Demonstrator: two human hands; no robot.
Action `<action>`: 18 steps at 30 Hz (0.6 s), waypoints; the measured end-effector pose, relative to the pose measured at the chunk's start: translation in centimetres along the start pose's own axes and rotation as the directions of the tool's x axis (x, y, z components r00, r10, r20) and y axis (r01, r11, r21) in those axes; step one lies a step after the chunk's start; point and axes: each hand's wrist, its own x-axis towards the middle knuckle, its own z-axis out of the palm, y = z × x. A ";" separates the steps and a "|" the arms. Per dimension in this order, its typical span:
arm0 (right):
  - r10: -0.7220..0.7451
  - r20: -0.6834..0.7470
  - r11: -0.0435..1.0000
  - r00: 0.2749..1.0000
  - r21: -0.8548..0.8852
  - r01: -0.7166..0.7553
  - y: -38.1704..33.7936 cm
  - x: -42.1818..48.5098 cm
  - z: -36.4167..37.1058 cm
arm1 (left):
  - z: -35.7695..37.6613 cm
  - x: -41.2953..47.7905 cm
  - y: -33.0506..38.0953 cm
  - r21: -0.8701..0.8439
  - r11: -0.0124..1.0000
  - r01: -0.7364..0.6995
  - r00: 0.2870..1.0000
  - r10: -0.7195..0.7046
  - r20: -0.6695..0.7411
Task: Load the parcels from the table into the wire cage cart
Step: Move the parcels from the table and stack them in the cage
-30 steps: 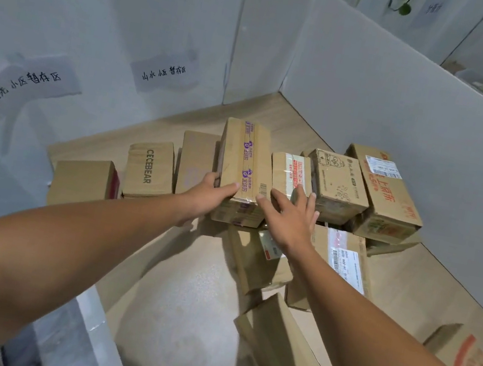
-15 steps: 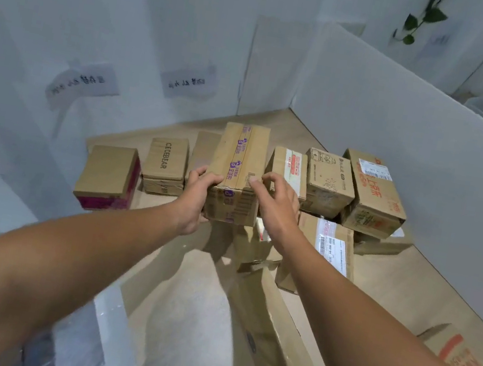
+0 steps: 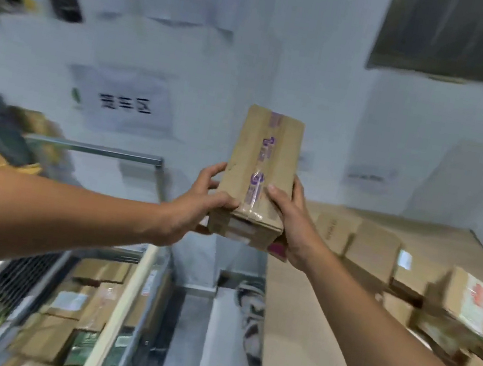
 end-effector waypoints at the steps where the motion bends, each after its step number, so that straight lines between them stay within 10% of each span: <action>1: 0.016 0.070 0.999 0.997 -0.031 -0.014 0.4 1.0 2.6 | -2.8 -1.4 -0.4 -0.008 1.000 0.006 0.999 -0.006 -0.046; 7: 0.087 0.448 0.990 0.890 -0.140 -0.027 3.2 5.8 20.9 | -18.9 -9.8 -2.4 -0.034 0.998 0.057 0.934 -0.066 -0.350; 18: 0.178 0.824 0.970 0.539 -0.238 0.044 7.3 6.0 45.2 | -31.2 -22.4 -9.2 -0.171 0.971 -0.169 0.596 -0.038 -0.802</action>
